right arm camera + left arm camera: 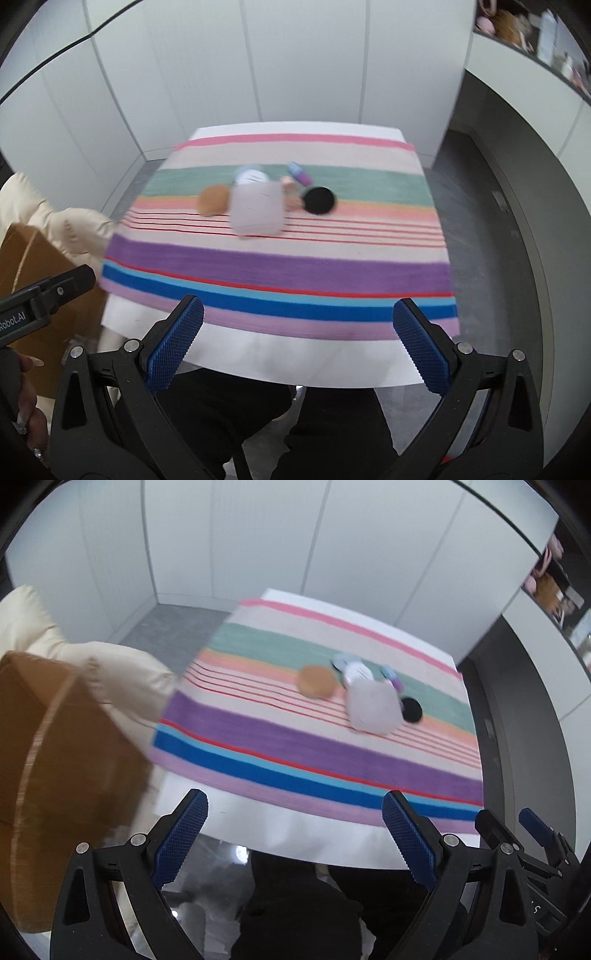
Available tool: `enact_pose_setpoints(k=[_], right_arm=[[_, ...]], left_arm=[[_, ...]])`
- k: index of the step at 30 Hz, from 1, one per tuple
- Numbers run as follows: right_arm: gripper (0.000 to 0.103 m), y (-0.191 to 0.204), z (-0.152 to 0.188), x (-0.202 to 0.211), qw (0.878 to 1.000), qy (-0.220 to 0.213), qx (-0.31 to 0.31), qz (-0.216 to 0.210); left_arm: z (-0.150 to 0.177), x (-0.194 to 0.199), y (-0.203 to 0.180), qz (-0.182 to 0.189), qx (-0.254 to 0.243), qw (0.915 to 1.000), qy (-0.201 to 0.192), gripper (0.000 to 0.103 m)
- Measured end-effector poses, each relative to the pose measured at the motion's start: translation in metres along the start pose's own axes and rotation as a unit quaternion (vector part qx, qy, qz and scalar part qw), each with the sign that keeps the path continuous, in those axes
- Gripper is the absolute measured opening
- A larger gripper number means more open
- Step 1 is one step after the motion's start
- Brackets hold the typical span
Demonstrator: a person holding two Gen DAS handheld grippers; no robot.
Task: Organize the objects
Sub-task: 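Move both tools back toward the remaining objects on the cloth, then grasp the frosted plastic case with left tool while right tool grasps the black sponge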
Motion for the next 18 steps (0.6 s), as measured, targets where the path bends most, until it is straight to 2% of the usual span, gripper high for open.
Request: enact_pose_setpoints(k=[7,14,18], right_arm=[[0.103,-0.028,-0.001,-0.04,1.0,0.021,-0.002,0.0],[0.103,-0.038,-0.018,-0.104,0.999,0.029,0.018,-0.016],[0.103,-0.041,-0.032,-0.148,0.998,0.027,0.049,-0.021]], left_arm=[[-0.008,-0.049,-0.032,0.016,-0.011,0.999,0.04,0.096],[-0.03,-0.125,-0.067,0.038,-0.009,0.9952,0.09,0.096],[-0.047,-0.17,-0.081,0.026,0.002,0.9938,0.108,0.096]])
Point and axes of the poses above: each gripper's, at about its wrist camera, not at the fingertips, and x roughly against the way its jaws point, y to its left, z to its underside, the point moved 3 cm from there along -x, roughly the way its jaws point, and after that the axes turned 3 degrees about z, right-handed, at the moved point
